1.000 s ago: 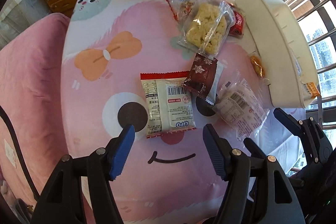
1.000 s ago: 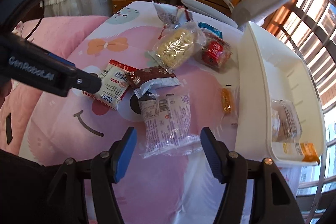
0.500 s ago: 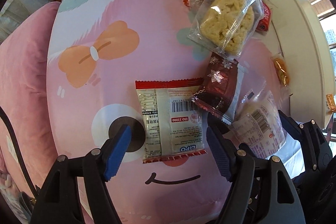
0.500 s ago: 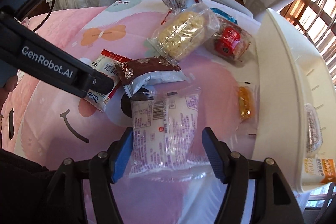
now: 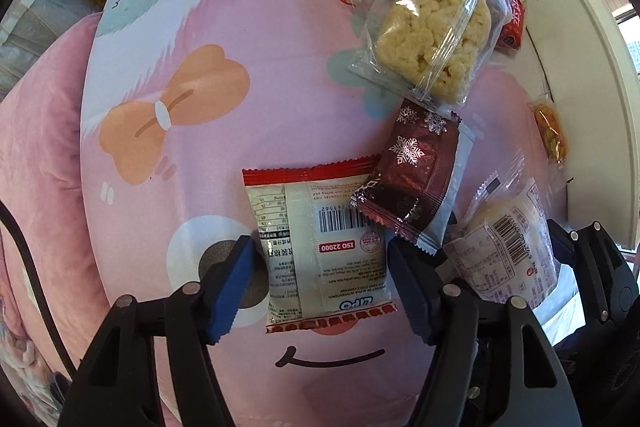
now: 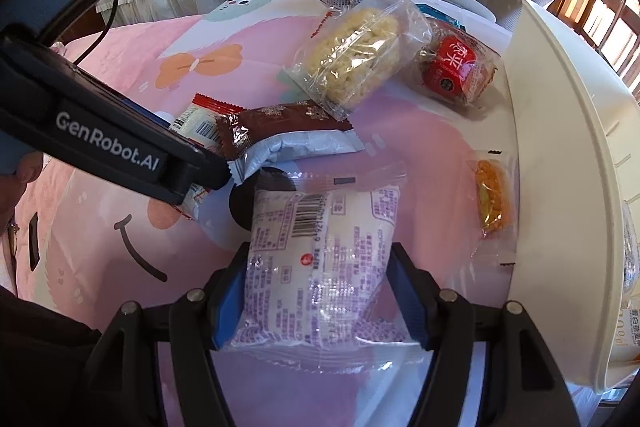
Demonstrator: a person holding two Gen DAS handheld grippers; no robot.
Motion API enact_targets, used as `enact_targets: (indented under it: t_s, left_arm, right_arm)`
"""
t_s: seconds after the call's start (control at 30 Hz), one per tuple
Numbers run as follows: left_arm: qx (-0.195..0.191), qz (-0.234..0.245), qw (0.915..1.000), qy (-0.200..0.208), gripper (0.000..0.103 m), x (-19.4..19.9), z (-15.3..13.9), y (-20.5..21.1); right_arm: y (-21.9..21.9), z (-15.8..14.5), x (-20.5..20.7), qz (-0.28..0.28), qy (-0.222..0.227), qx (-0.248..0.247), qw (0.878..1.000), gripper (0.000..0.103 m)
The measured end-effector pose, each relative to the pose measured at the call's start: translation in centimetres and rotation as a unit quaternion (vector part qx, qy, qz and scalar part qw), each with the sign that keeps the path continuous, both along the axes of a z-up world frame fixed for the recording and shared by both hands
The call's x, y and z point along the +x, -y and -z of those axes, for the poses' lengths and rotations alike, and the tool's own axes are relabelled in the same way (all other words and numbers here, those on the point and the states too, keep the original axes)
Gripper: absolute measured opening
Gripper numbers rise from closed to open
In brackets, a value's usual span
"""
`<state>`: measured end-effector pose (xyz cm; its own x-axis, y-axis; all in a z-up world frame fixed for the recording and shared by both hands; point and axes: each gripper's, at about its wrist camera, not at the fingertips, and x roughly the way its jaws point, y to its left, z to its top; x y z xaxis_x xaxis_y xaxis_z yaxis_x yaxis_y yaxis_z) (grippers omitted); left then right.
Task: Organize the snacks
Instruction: 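Grasp the white-red wafer pack with the left tool while the right tool grasps the clear white-snack bag, then carry the wafer pack and white-snack bag over the white tray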
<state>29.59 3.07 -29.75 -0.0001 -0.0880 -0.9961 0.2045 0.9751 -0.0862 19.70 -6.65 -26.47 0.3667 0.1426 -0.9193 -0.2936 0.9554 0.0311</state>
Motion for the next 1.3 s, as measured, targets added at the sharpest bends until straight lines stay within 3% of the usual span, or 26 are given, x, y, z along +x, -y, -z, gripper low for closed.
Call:
enact_targets:
  t_s: [0.27, 0.7, 1.3]
  left_arm:
    - [0.002, 0.013, 0.9999, 0.01, 0.045, -0.1, -0.7, 0.5]
    - [0.001, 0.029, 0.9995, 0.011, 0.045, -2.0, -2.0, -0.6]
    - [-0.031, 0.052, 0.9968, 0.052, 0.045, -8.7, -9.2, -4.0]
  right_arm:
    - [0.3, -0.2, 0.1, 0.004, -0.007, 0.013, 1.0, 0.061]
    - [-0.4, -1.5, -0.6, 0.013, -0.008, 0.017, 1.0, 0.058]
    - [-2.7, -6.8, -5.4, 0.032, 0.029, 0.024, 0.999, 0.058]
